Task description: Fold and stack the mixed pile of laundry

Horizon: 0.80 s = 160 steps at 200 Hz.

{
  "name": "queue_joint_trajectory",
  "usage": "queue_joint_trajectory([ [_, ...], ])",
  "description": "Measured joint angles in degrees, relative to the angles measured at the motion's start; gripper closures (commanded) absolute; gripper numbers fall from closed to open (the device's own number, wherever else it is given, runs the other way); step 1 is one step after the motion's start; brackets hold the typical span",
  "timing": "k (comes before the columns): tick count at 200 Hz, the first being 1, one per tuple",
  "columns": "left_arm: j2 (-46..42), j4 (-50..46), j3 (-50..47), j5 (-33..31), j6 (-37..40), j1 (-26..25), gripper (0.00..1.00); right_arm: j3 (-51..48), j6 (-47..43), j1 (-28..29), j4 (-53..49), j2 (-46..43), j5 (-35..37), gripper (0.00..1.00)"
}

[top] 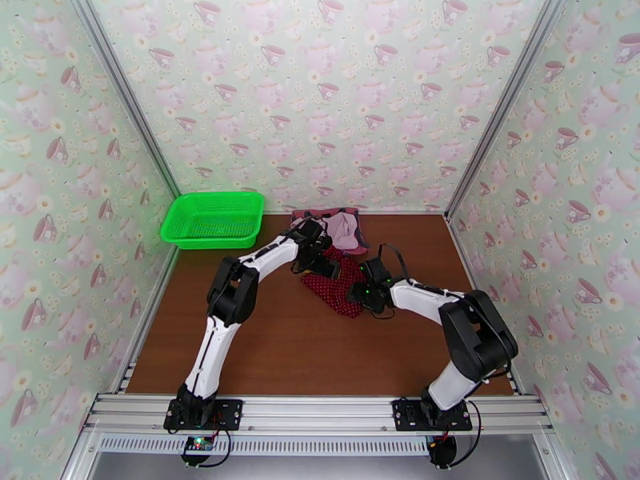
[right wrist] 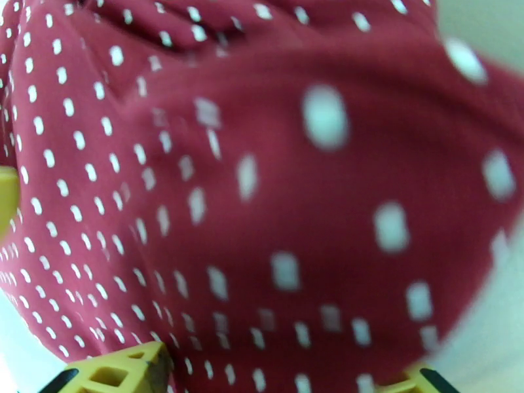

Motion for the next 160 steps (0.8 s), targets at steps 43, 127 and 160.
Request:
queue_joint_trajectory([
  [43,-2.2,10.1,-8.3,3.7,-1.9,0.1,0.98,0.2,0.7,-0.4,2.6,1.8,0.9,0.90],
  [127,-14.0,23.1,-25.9,8.0,-13.5,-2.6,1.00,4.1,-8.0,-0.3,-4.9,-3.1,4.7,1.00],
  [160,-23.1,21.9,-23.9,3.6,-15.6,-2.4,1.00,15.4,-16.3,-0.3,-10.3,-7.7,7.2,1.00],
])
